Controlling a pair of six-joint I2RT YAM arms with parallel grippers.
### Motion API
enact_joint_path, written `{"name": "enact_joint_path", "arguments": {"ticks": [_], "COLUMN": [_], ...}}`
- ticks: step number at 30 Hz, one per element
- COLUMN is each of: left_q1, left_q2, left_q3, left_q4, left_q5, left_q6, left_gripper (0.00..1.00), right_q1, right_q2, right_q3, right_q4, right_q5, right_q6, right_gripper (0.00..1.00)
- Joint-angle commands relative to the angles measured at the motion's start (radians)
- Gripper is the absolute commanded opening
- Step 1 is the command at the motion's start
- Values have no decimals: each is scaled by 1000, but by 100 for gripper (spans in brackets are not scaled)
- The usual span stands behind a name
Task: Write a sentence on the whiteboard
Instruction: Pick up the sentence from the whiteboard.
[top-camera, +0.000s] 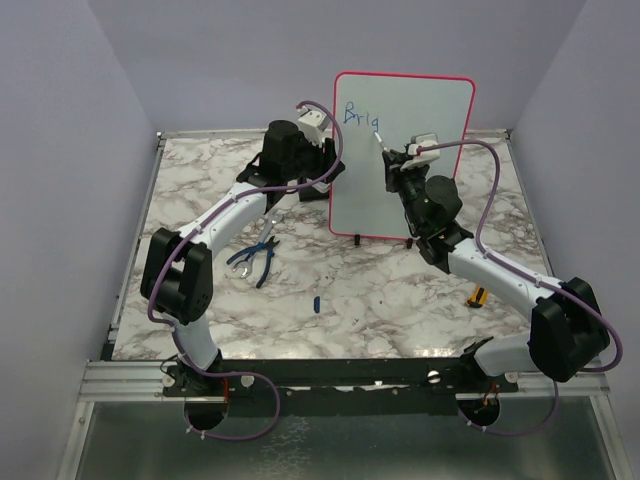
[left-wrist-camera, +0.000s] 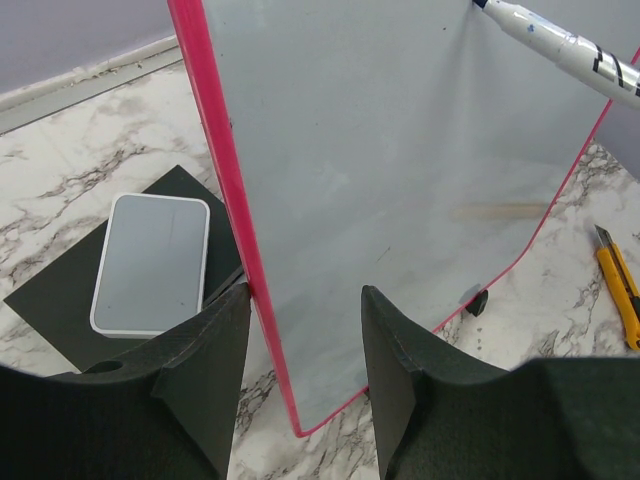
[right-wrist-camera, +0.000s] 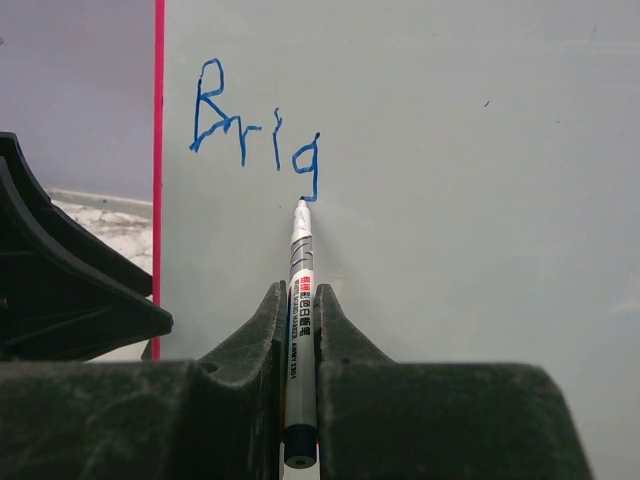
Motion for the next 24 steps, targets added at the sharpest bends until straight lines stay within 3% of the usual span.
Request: {"name": "enact_joint_path", "arguments": {"ticks": [1,13,24], "left_q1": [-1,-1,-1], "left_q2": [-37,-33,-34], "left_q3": [5,5,3], "left_q4": [-3,-5,-5], "left_q5": [23,10,12], "left_q6": [-1,-7,-6], "left_gripper": [49,49,49], "right_q1": [-3,-3,-3], "right_q2": [10,-118,-71], "right_q3": [29,-35,50], "right_q4": [-6,39,48], "right_q5": [-25,-56,19], "right_q6": [4,6,-67], "right_gripper": [1,1,1]}}
